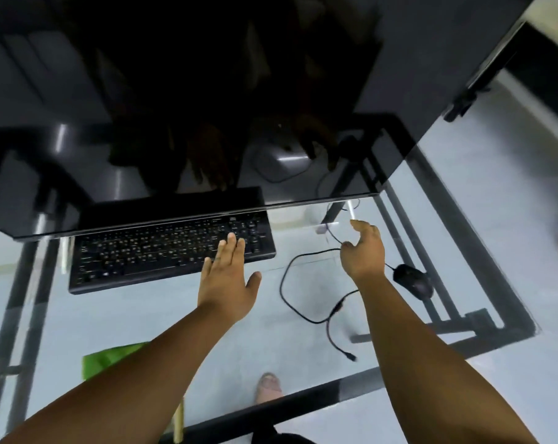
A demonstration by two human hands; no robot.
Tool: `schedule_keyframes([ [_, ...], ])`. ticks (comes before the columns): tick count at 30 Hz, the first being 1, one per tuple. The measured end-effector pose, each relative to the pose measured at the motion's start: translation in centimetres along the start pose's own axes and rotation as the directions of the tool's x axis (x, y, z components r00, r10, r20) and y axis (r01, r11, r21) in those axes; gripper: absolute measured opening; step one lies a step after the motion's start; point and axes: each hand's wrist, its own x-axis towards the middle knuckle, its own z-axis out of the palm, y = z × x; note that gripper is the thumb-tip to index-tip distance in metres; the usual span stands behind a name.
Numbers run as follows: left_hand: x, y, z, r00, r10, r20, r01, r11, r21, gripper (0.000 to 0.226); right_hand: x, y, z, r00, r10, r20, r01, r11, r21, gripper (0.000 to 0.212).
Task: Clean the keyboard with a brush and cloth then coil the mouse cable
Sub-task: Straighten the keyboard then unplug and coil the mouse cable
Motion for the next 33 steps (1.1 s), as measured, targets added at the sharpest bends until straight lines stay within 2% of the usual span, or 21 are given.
schedule_keyframes([
  [9, 0.6, 5.1, 3.1, 0.998, -0.009, 0.064, 0.004, 0.997, 0.074, 0.073, 1.8, 7.6, -6.6, 0.989, 0.143, 0.038, -0.121, 0.930, -0.346, 0.070],
  [16, 1.5, 5.9, 3.6, 0.998, 0.007, 0.054, -0.012, 0.996, 0.090, 0.074, 1.7, 11.2, -7.9, 0.979, 0.186, 0.079, -0.132, 0.884, -0.449, 0.061],
  [19, 1.9, 5.9, 3.6, 0.998, 0.000, 0.056, -0.005, 0.995, 0.103, 0.074, 1.1, 12.4, -7.9, 0.978, 0.195, 0.072, -0.153, 0.909, -0.387, 0.058],
  [22, 2.2, 5.8, 3.4, 0.999, -0.014, 0.037, 0.010, 0.995, 0.101, 0.075, 0.9, 13.0, -7.4, 0.992, 0.120, 0.029, -0.108, 0.955, -0.276, 0.054],
  [25, 2.5, 5.5, 3.1, 0.999, -0.036, 0.023, 0.034, 0.994, 0.107, 0.075, 1.1, 11.4, -6.9, 0.989, 0.147, -0.032, -0.146, 0.989, 0.031, 0.048],
  [27, 2.8, 5.1, 2.8, 0.998, -0.055, 0.018, 0.052, 0.993, 0.107, 0.075, 1.6, 9.4, -6.3, 0.987, 0.160, -0.016, -0.156, 0.977, 0.143, 0.039],
  [29, 2.9, 4.7, 2.5, 0.997, -0.070, 0.014, 0.068, 0.991, 0.112, 0.074, 2.4, 7.6, -5.2, 0.990, 0.139, 0.020, -0.140, 0.975, 0.171, 0.034],
  [33, 3.3, 3.9, 2.2, 0.997, -0.077, 0.000, 0.076, 0.986, 0.150, 0.074, 4.6, 4.9, -2.8, 0.991, 0.082, 0.101, -0.093, 0.990, 0.108, 0.033],
])
